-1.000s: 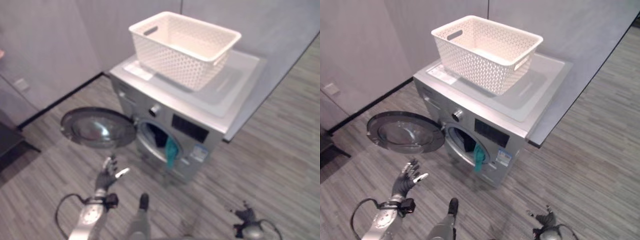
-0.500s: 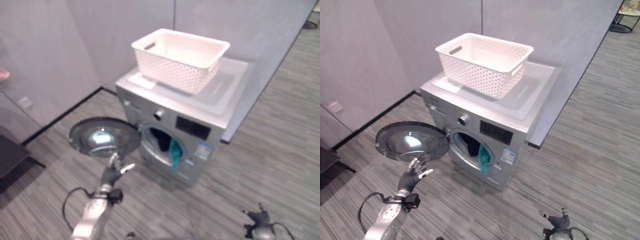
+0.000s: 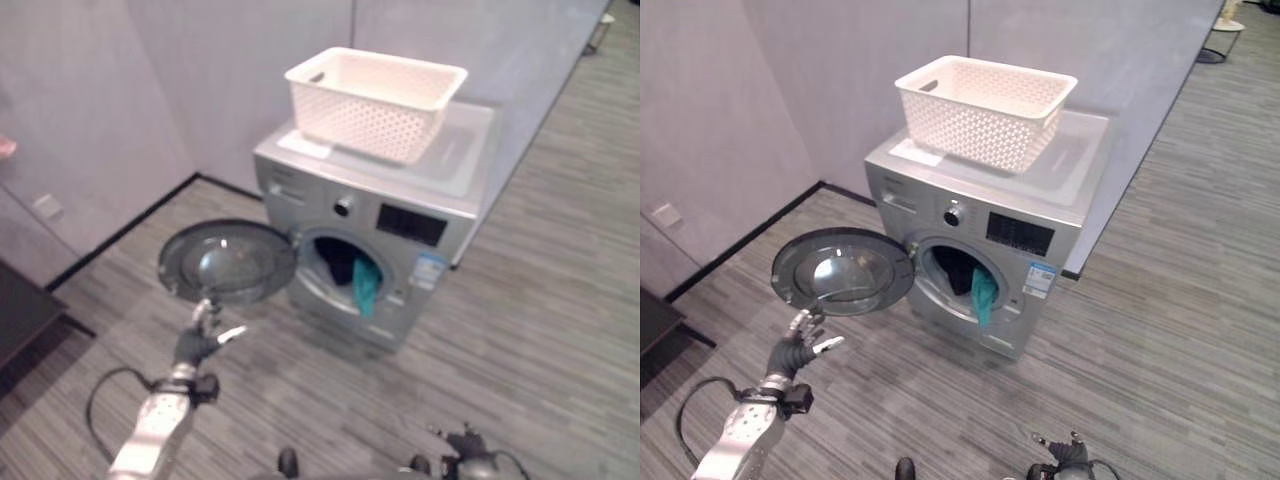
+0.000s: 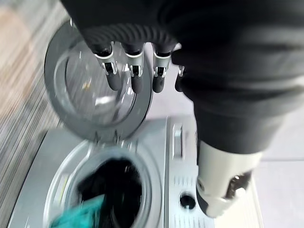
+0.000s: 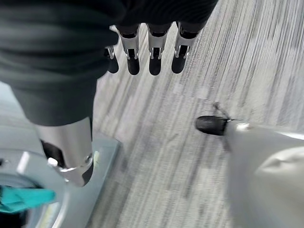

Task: Grab the laundry basket,head to the washer,open it,put in the laundry and shut it.

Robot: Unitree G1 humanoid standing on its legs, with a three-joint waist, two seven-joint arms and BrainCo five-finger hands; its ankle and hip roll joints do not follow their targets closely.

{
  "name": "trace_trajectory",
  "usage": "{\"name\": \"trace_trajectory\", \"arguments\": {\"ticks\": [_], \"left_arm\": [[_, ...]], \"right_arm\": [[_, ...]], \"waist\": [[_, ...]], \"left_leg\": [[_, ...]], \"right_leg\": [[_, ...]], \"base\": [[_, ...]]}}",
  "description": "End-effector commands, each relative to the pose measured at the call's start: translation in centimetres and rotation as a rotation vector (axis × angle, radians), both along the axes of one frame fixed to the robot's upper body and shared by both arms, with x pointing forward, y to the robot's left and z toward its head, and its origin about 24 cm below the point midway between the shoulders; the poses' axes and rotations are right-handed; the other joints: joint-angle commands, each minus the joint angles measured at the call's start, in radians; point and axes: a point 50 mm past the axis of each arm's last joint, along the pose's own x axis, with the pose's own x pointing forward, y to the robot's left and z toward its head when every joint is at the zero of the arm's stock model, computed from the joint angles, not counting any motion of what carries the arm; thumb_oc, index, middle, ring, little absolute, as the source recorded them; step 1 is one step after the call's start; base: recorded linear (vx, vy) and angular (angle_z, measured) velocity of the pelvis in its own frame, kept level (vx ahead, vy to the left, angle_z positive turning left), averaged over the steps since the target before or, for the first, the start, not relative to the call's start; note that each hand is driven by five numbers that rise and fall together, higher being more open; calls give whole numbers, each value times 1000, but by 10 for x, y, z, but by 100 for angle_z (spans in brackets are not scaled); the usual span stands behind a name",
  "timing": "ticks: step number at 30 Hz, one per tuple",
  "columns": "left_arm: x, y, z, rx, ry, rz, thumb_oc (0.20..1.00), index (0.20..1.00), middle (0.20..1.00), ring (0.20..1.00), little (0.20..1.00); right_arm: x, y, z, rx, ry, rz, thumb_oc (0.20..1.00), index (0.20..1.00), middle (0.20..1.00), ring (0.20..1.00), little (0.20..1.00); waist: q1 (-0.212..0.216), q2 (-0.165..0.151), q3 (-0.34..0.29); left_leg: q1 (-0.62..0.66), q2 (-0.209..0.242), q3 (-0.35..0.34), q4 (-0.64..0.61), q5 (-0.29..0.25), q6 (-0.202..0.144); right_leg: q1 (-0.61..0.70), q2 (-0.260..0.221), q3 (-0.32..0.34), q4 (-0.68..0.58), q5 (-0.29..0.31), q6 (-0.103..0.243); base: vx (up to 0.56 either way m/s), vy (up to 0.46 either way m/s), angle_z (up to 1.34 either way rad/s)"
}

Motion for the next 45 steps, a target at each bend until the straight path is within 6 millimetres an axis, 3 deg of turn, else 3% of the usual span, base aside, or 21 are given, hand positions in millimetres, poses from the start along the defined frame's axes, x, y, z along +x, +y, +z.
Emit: {"name": "trace_trajectory", "arguments": {"ticks": [1,5,8,13,18,24,25,26,30,31,33,34,39,41,45], "left_arm": [[8,18,38,176,-206,136,1000,1000,1000,1000,1000],[6,65,44,476,-153,357,1000,1000,1000,1000,1000],[11,106,60,728,-111,539,1000,1000,1000,1000,1000],[22,164,101,1156,32,692,1000,1000,1000,1000,1000],[43,198,154,1352,123,779,1000,1000,1000,1000,1000],[77,197,218,1338,68,839,1000,1000,1000,1000,1000],[87,191,238,1316,32,850,1000,1000,1000,1000,1000],[88,190,240,1318,27,848,1000,1000,1000,1000,1000],[102,176,286,1305,-75,867,1000,1000,1000,1000,1000],[106,169,305,1302,-120,873,1000,1000,1000,1000,1000],[107,166,316,1277,-144,881,1000,1000,1000,1000,1000],[104,164,334,1267,-174,897,1000,1000,1000,1000,1000],[91,160,380,1304,-214,956,1000,1000,1000,1000,1000],[88,156,394,1338,-227,967,1000,1000,1000,1000,1000],[85,145,416,1362,-278,981,1000,1000,1000,1000,1000]], "right_arm": [[22,-8,11,-4,-94,13,1000,1000,1000,1000,1000],[5,-9,7,8,-66,35,1000,1000,1000,1000,1000],[2,-15,9,-7,-74,54,1000,1000,1000,1000,1000],[12,-27,20,-52,-143,67,1000,1000,1000,1000,1000],[36,-29,34,-103,-228,158,1000,1000,1000,1000,1000],[67,-27,52,-118,-349,186,1000,1000,1000,1000,1000],[79,-25,59,-115,-398,188,1000,1000,1000,1000,1000],[79,-24,59,-112,-400,185,1000,1000,1000,1000,1000],[103,-21,78,-97,-514,182,1000,1000,1000,1000,1000],[113,-19,87,-89,-569,177,1000,1000,1000,1000,1000],[116,-18,90,-87,-588,179,1000,1000,1000,1000,1000],[122,-15,96,-87,-615,201,1000,1000,1000,1000,1000],[131,-15,114,-86,-697,248,1000,1000,1000,1000,1000],[129,-19,119,-88,-719,248,1000,1000,1000,1000,1000],[125,-30,125,-114,-743,236,1000,1000,1000,1000,1000]], "waist": [[33,30,-8],[20,-1,-42],[-2,-18,-57],[-34,-38,-56],[-62,-72,-15],[-91,-134,64],[-98,-155,94],[-94,-155,96],[-118,-182,138],[-128,-190,153],[-133,-193,158],[-142,-200,165],[-172,-220,170],[-179,-214,164],[-209,-206,150]], "left_leg": [[31,67,-59,88,-146,15],[61,84,-49,50,-134,-9],[81,96,-44,24,-122,-26],[65,114,-37,15,-111,-42],[8,122,-20,23,-95,-44],[-156,124,-35,108,-88,-41],[-222,120,-48,150,-91,-38],[-224,124,-48,156,-96,-40],[-354,112,-74,233,-103,-39],[-405,108,-86,252,-102,-38],[-429,108,-91,258,-101,-38],[-462,112,-98,264,-98,-39],[-535,128,-108,272,-91,-40],[-545,150,-120,269,-117,-51],[-599,153,-131,262,-111,-54]], "right_leg": [[35,39,-39,47,-45,5],[81,48,-61,-1,-42,13],[95,51,-77,-14,-37,22],[78,52,-88,-17,-38,31],[15,48,-69,-12,-16,40],[-91,30,-54,-14,35,46],[-124,22,-52,-13,54,47],[-124,25,-51,-11,52,46],[-179,18,-58,-20,101,53],[-204,17,-61,-25,123,57],[-215,18,-64,-30,133,59],[-236,21,-68,-38,151,59],[-282,31,-79,-61,194,59],[-283,52,-74,-81,204,59],[-324,52,-60,-91,243,59]], "base": [[92,-57,-4],[95,-41,10],[75,-28,5],[17,-4,6],[-71,6,-1],[-168,0,0],[-152,20,6],[-133,22,15],[-88,21,13],[-93,35,24],[-63,25,22],[-49,8,28],[-40,3,13],[70,-39,8],[29,-1,8]]}}
